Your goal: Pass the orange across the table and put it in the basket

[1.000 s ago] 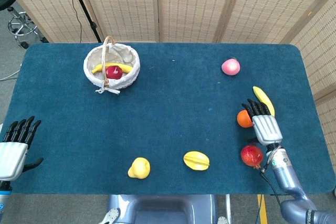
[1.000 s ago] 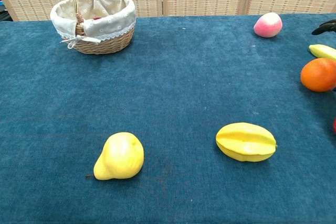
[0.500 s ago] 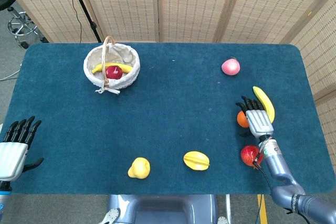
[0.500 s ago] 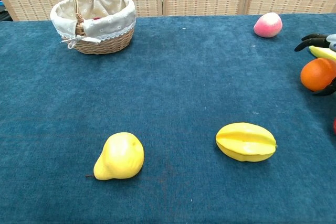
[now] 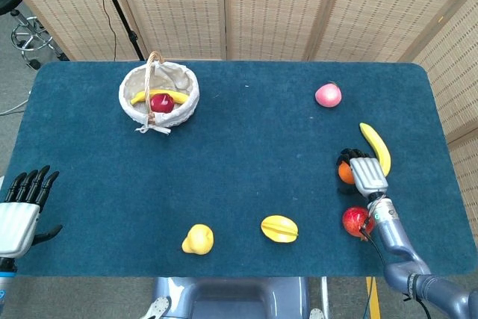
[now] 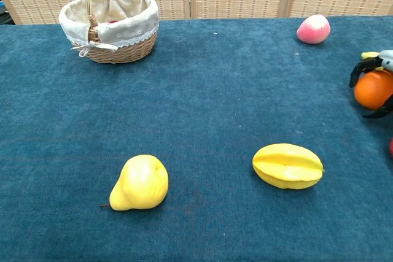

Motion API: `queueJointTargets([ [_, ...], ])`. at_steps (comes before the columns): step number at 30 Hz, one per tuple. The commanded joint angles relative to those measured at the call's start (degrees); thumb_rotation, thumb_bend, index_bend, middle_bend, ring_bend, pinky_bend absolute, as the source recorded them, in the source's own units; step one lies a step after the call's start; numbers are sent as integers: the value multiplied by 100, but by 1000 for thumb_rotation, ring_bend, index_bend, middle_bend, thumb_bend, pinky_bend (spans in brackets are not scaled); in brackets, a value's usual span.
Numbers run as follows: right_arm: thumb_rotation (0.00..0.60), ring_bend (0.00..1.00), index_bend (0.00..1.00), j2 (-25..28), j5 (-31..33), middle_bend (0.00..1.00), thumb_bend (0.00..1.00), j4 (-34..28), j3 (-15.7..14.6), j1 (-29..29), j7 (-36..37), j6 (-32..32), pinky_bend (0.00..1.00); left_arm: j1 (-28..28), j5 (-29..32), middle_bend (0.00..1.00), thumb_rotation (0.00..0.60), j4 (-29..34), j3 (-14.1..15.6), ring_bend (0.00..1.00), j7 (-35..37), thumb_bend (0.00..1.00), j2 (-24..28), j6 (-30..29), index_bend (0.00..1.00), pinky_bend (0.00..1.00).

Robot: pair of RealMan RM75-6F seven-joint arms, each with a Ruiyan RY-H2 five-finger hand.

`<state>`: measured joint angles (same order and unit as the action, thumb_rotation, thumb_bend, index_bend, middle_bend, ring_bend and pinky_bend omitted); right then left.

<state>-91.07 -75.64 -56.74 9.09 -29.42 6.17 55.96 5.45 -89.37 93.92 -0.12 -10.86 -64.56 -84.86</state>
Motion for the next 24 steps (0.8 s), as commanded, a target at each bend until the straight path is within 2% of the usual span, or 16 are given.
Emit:
queueJointTargets([
  [1,600,581,770,-146,-135,591,206,196,1,13,147,242,671,2,-4,0,600,2,2,0,-7,0,-1,0,0,59],
  [5,600,631,809,-114,-149,630,240,140,16,7,100,307,723,-1,-14,0,600,11,6,0,-19,0,-2,-9,0,59],
  [9,600,635,811,9,-210,631,243,-230,40,12,-5,470,726,-7,-19,0,600,13,2,0,-11,0,4,-28,0,60],
  [11,600,635,812,81,-287,631,243,-624,50,18,13,596,726,-10,-13,0,600,8,-3,0,-16,0,6,-37,0,59],
  [14,600,635,811,263,-455,631,243,-1530,31,94,47,879,726,-17,-7,0,600,6,-9,0,-17,0,8,-52,0,59],
  [15,600,635,811,321,-599,631,243,-1943,-13,116,67,1007,726,-21,-7,0,600,2,-12,0,-18,0,10,-64,0,59],
  [18,600,635,811,370,-829,631,243,-2614,-103,114,-10,1139,726,-31,6,0,600,-3,-22,0,-15,0,13,-84,0,59],
  [21,600,635,814,287,-846,631,244,-2930,-76,-34,-126,984,726,-33,9,0,600,-13,-26,0,-17,0,12,-91,0,59],
  [24,600,635,815,11,-619,631,244,-2844,123,-314,-375,671,726,-29,3,0,600,-23,-25,0,-23,0,4,-85,0,59],
])
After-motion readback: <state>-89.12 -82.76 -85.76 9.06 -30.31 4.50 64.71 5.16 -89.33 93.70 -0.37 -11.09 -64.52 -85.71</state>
